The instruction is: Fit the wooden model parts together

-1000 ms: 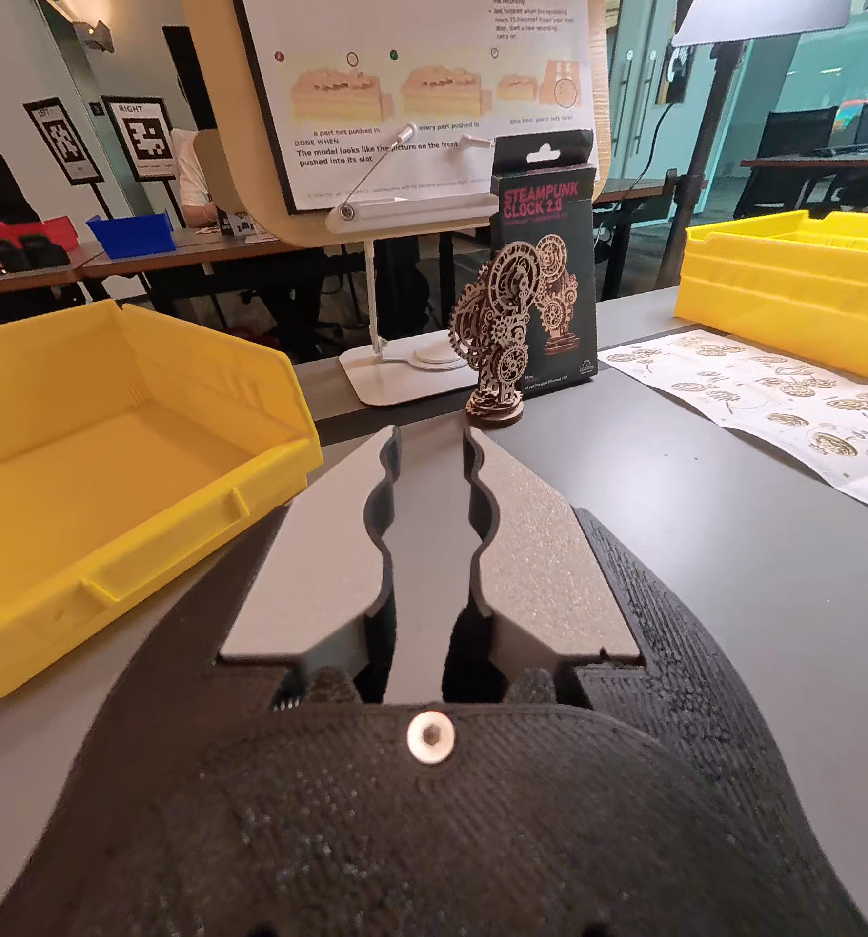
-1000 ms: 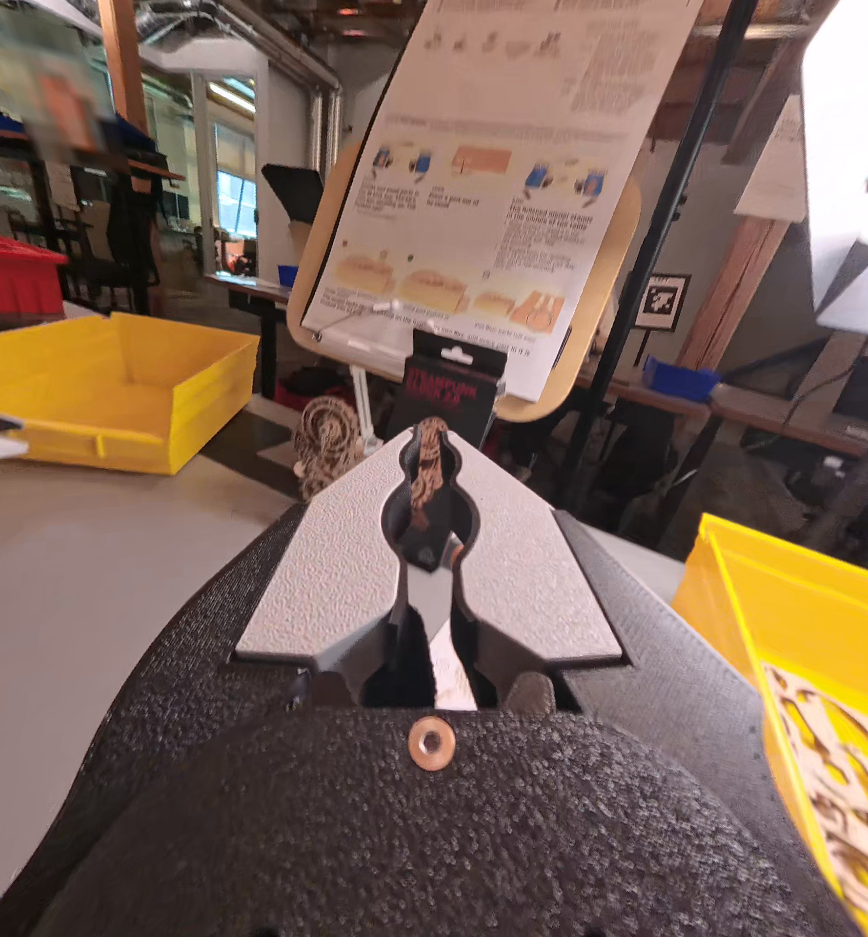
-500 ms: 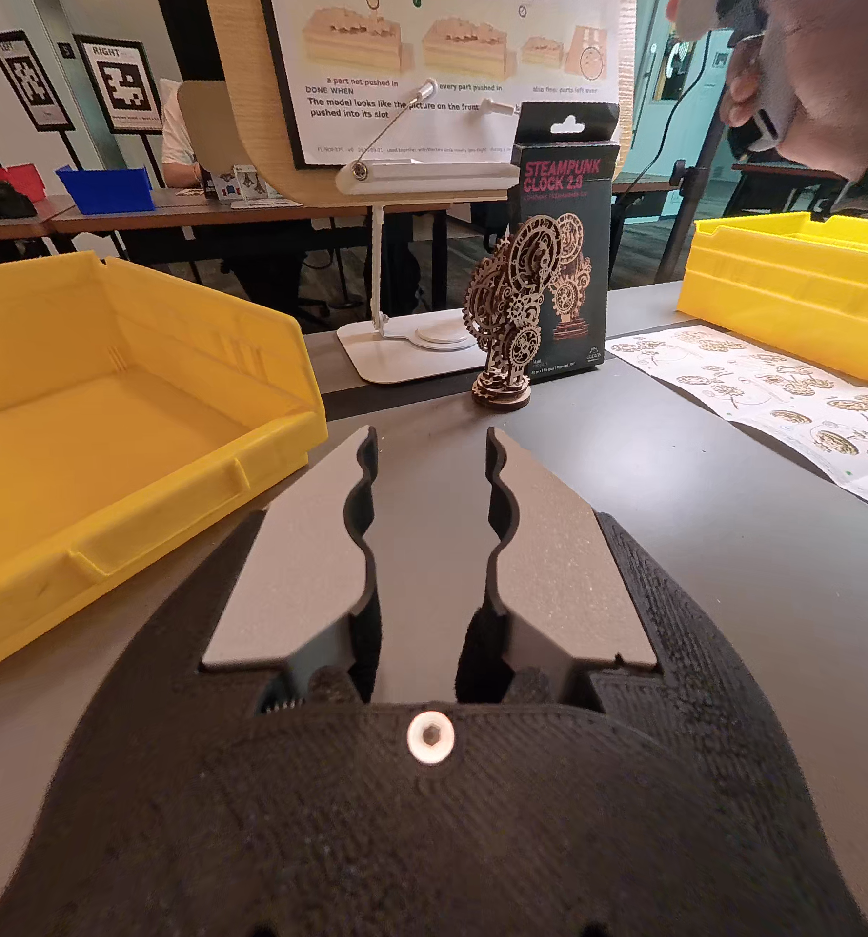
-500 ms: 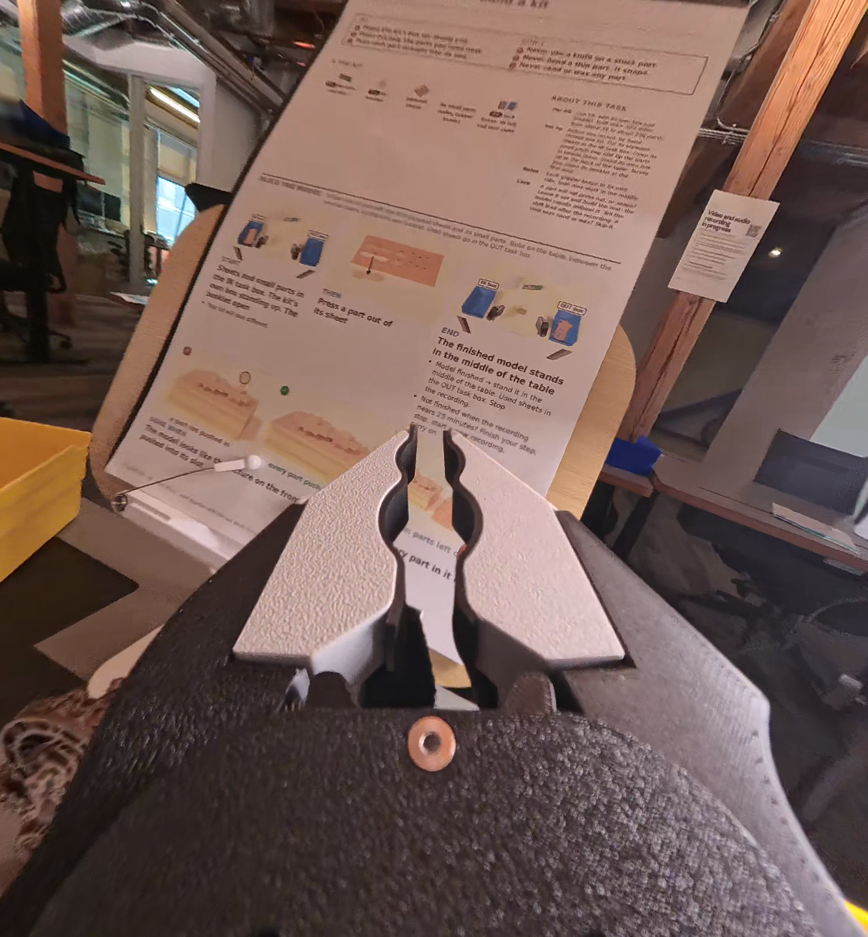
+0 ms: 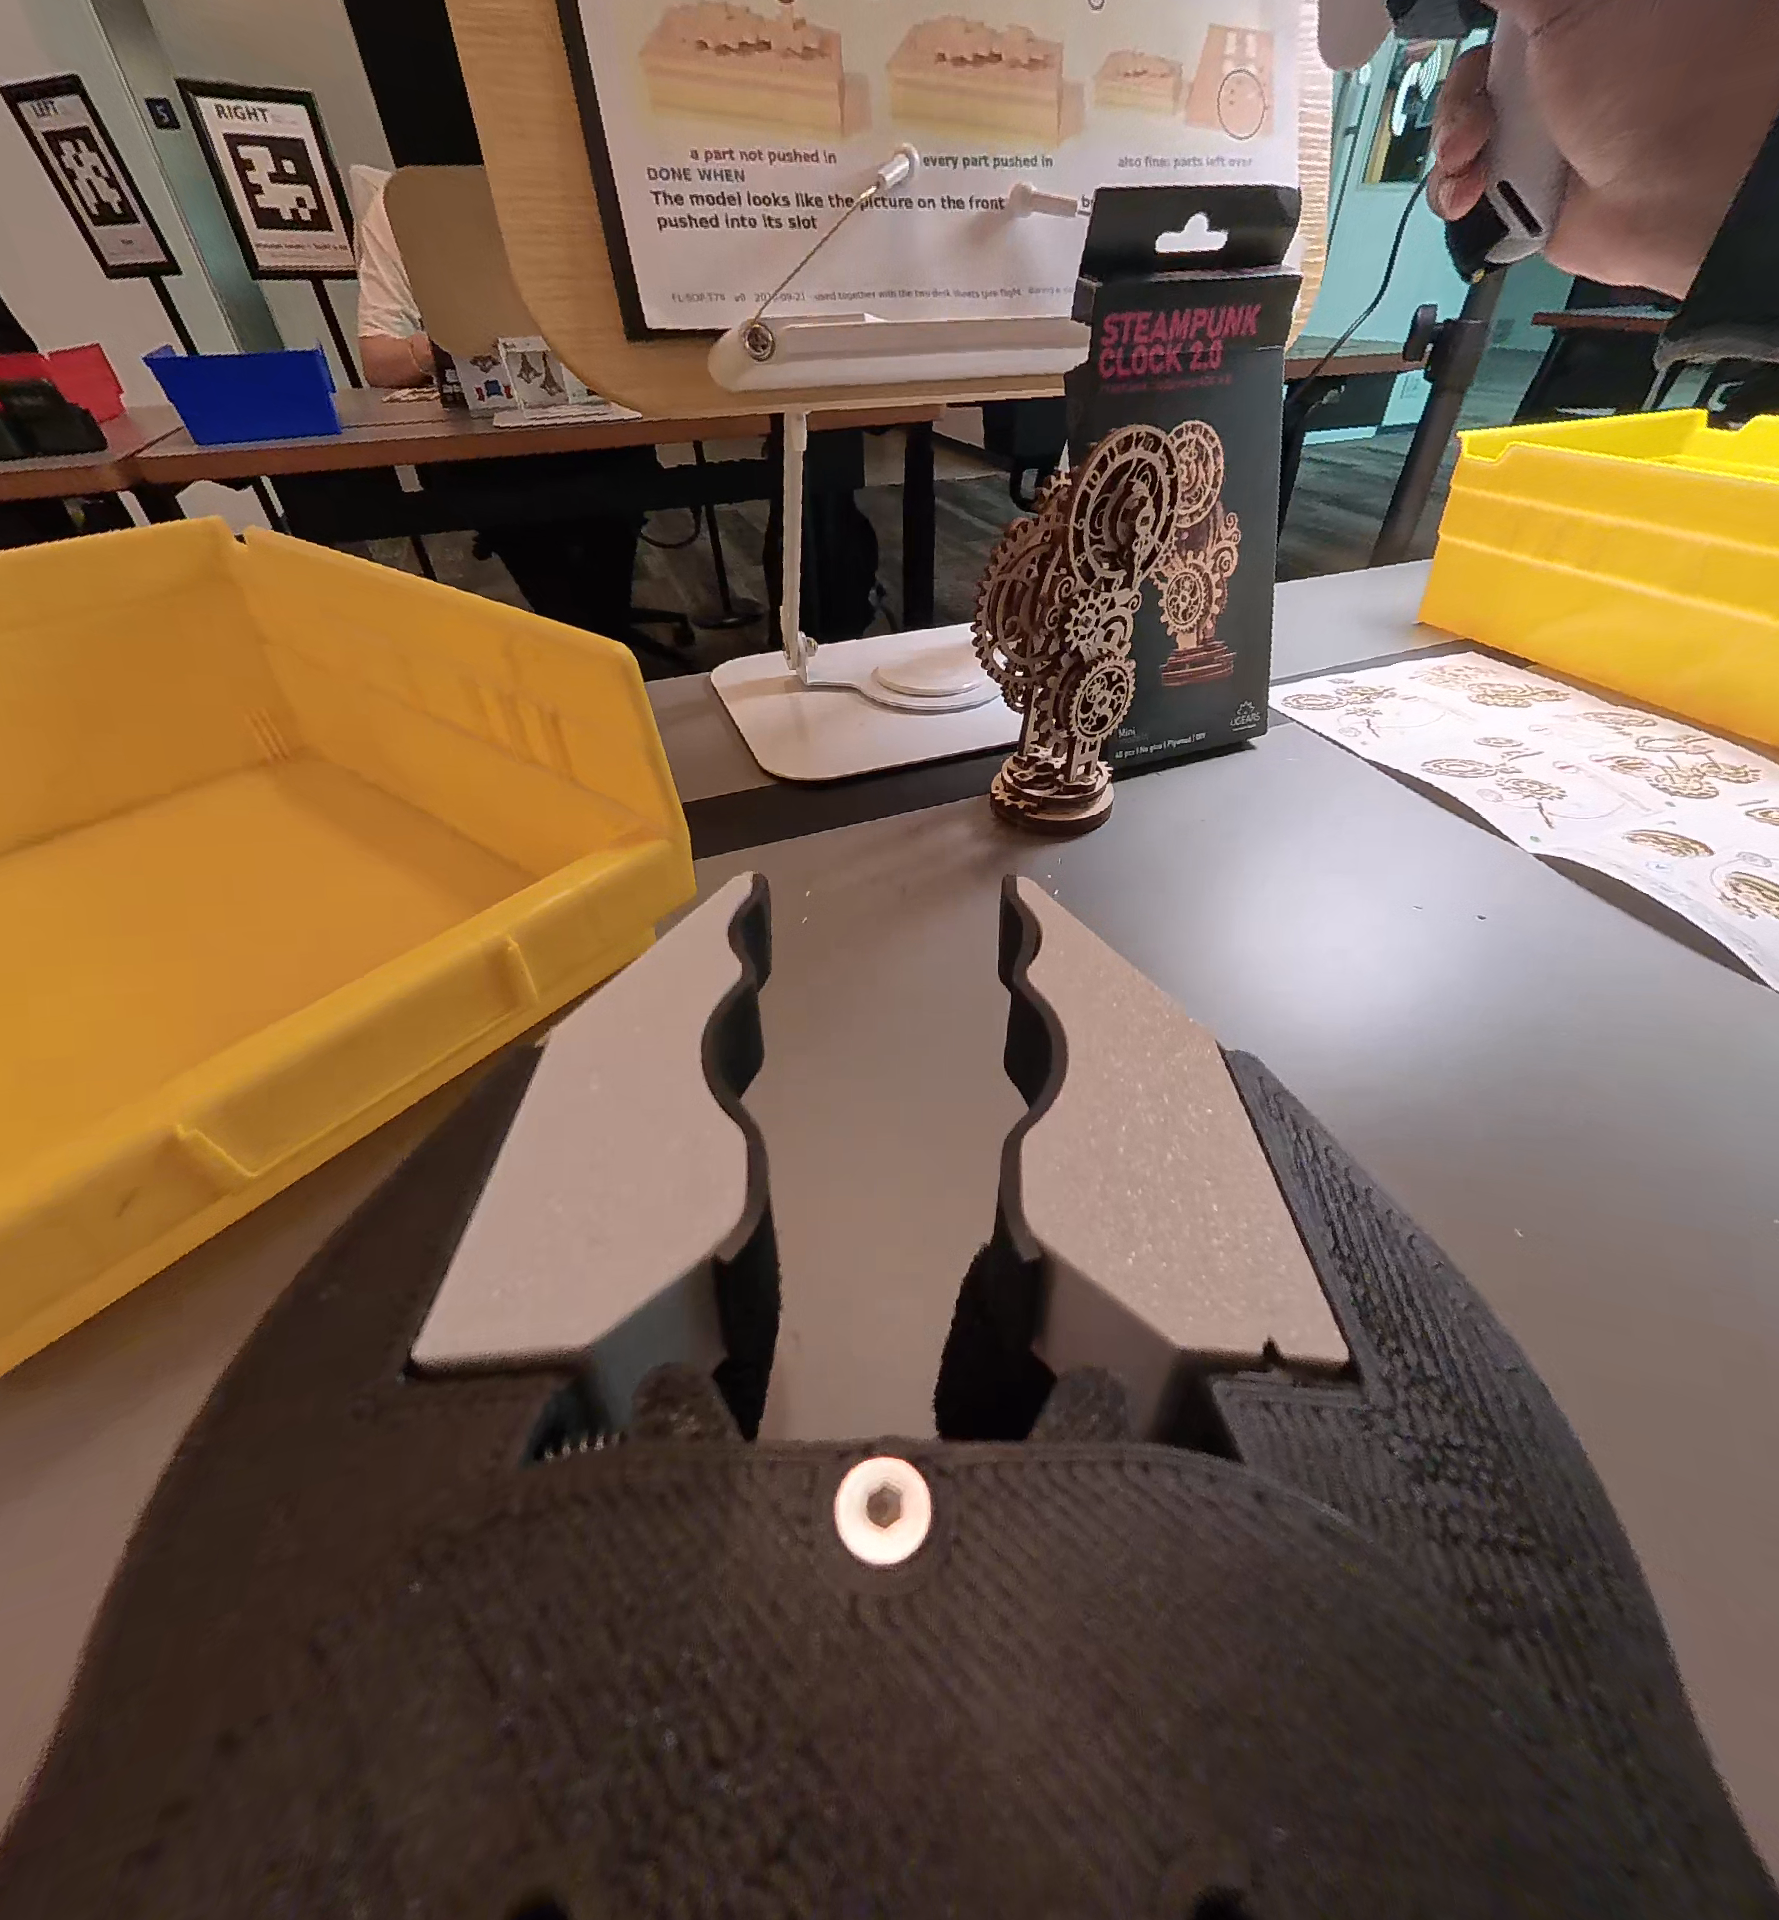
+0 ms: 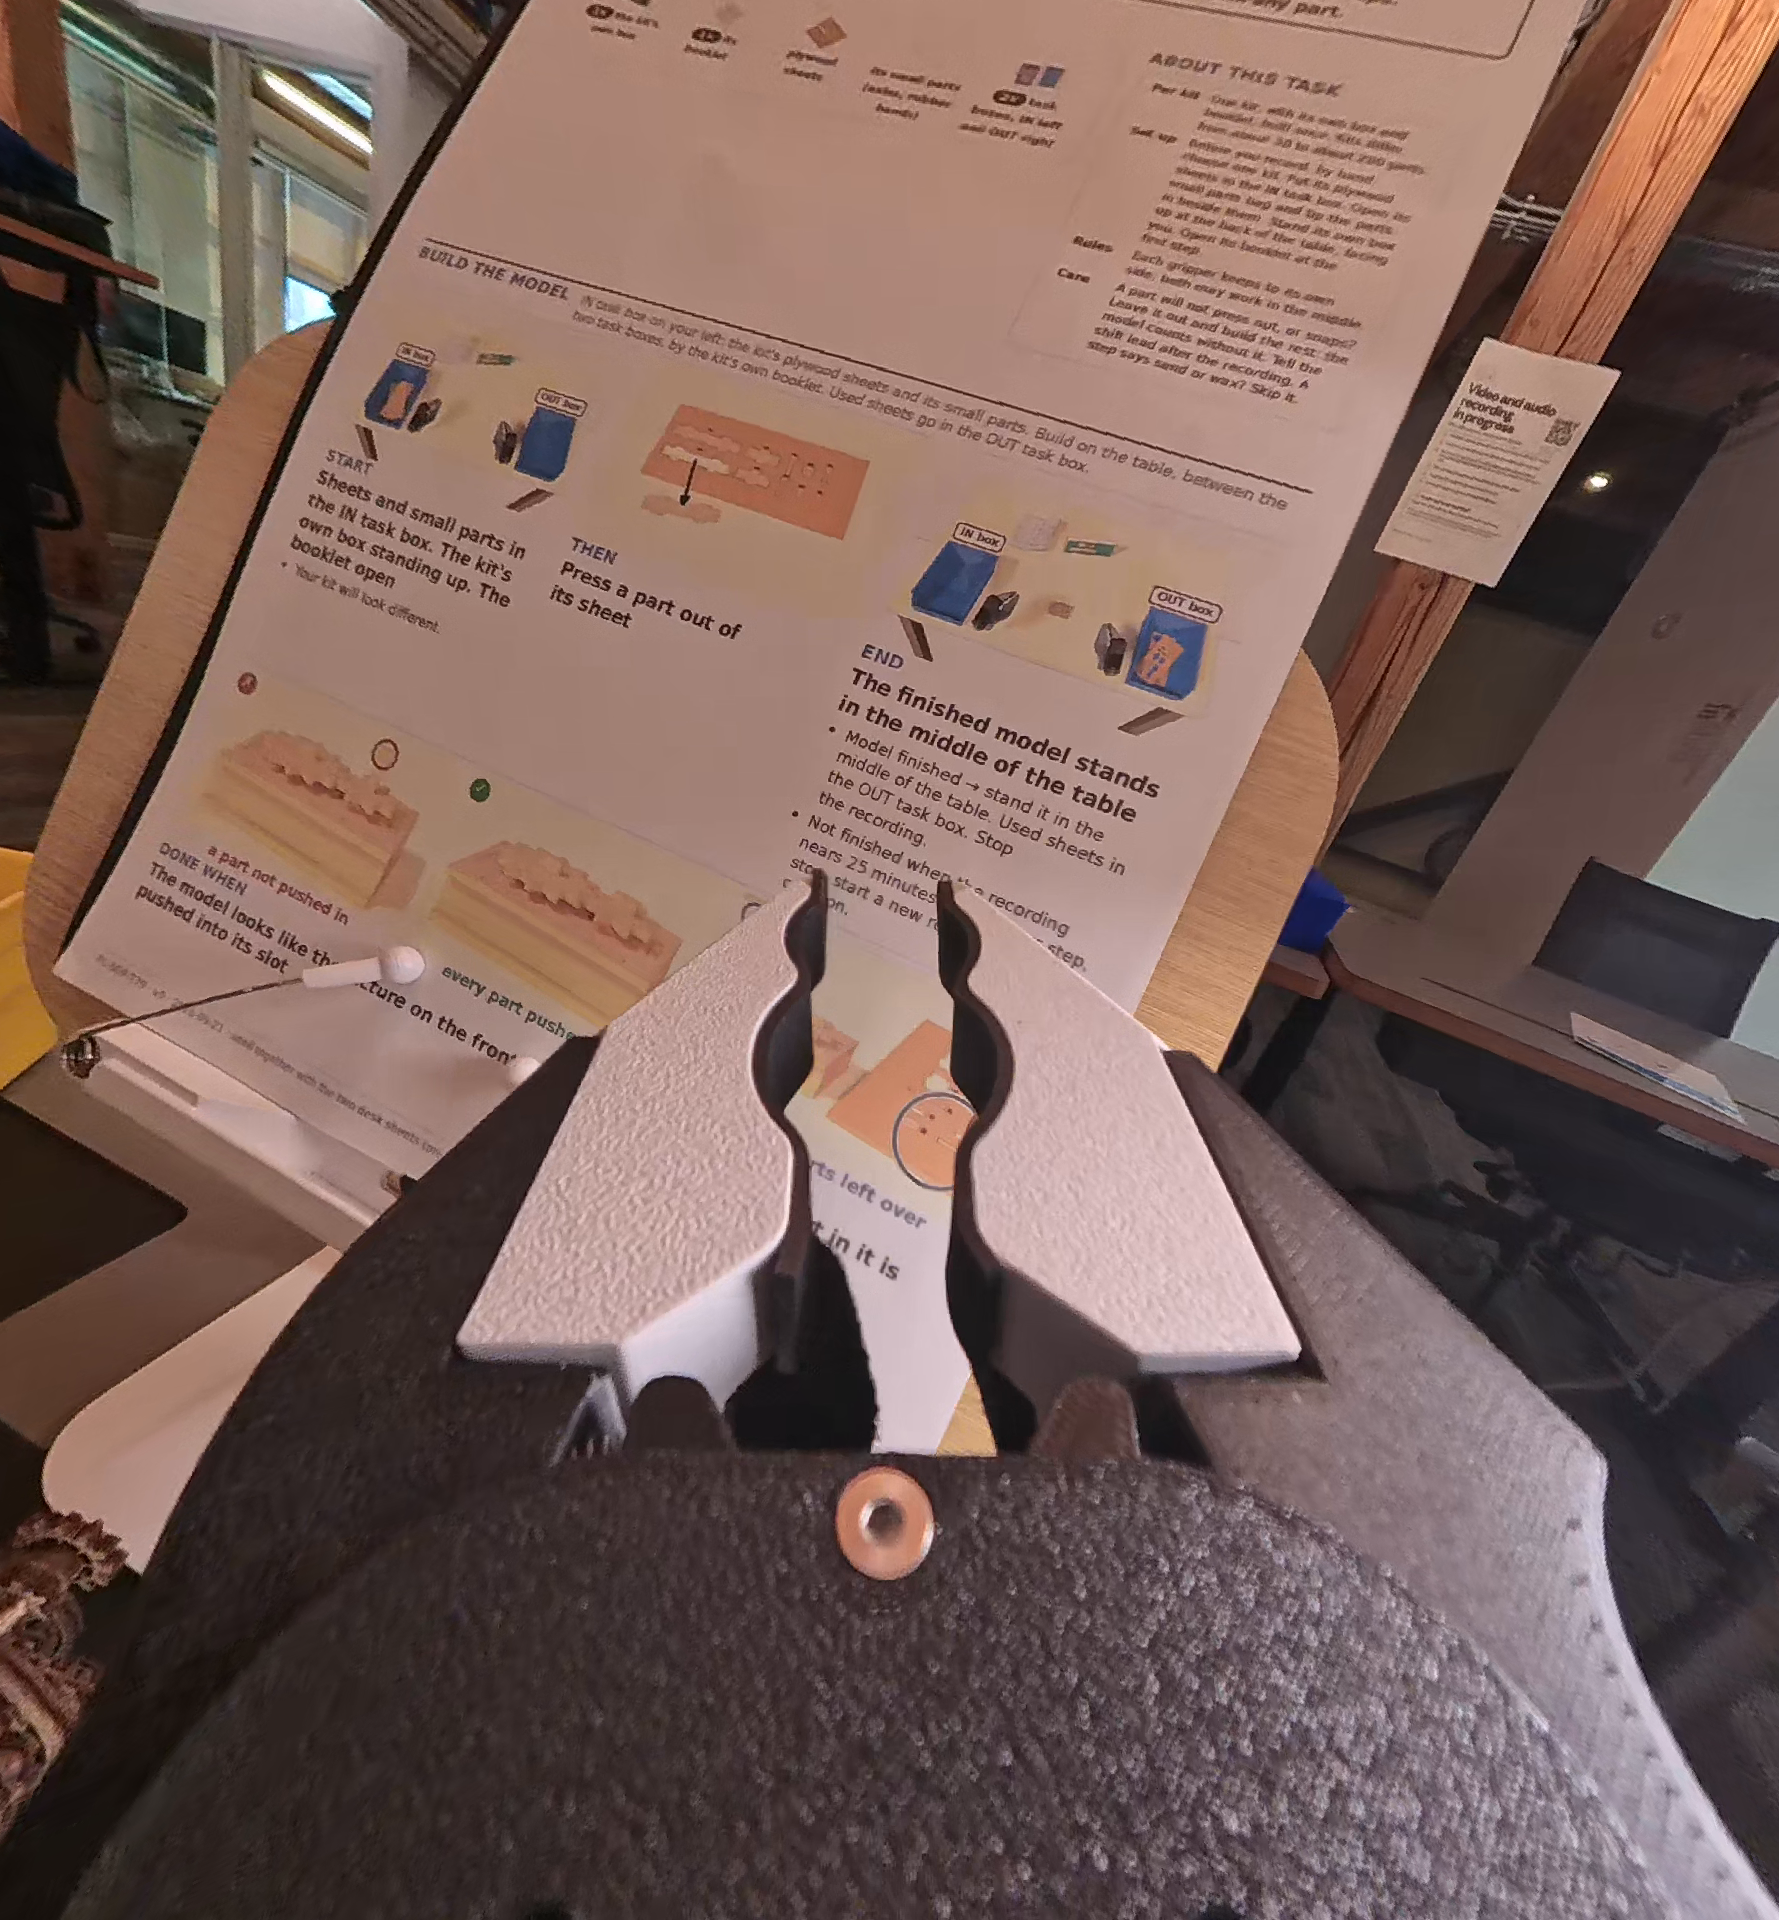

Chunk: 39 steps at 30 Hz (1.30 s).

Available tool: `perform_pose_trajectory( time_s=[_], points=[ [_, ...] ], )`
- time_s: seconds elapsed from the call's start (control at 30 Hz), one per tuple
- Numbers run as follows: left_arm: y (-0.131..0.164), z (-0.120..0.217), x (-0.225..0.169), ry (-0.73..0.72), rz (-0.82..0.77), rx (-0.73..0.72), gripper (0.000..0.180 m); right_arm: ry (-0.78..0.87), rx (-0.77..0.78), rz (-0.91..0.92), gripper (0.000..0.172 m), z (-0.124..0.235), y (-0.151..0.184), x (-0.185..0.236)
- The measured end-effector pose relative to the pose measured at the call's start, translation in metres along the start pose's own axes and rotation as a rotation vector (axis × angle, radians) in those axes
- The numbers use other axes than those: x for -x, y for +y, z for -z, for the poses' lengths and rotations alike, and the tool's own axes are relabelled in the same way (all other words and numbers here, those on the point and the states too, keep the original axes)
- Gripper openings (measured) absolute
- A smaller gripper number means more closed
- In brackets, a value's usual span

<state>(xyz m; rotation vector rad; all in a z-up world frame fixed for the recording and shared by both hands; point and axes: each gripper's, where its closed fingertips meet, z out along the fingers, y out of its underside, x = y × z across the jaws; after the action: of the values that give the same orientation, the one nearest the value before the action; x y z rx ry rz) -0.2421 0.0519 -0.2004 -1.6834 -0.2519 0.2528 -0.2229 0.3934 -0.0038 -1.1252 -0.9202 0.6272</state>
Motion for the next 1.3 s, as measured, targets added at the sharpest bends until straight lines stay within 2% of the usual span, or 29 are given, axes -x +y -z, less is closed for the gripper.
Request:
perform_pose_trajectory(
  time_s=[0.83,1.1,1.17,1.3],
  points=[
    [-0.002,0.001,-0.005,0.015,0.005,-0.006,0.041,-0.017,0.020,-0.002,0.025,0.012,0.008,0.009],
    [-0.004,0.003,-0.006,0.017,0.016,-0.014,0.040,-0.068,0.069,0.050,0.026,0.034,0.036,0.023],
    [-0.005,0.003,-0.007,0.018,0.014,-0.016,0.040,-0.085,0.090,0.043,0.030,0.041,0.047,0.024],
    [-0.004,0.002,-0.007,0.020,0.020,-0.010,0.040,-0.112,0.138,-0.005,0.050,0.055,0.074,0.024]
  ],
)
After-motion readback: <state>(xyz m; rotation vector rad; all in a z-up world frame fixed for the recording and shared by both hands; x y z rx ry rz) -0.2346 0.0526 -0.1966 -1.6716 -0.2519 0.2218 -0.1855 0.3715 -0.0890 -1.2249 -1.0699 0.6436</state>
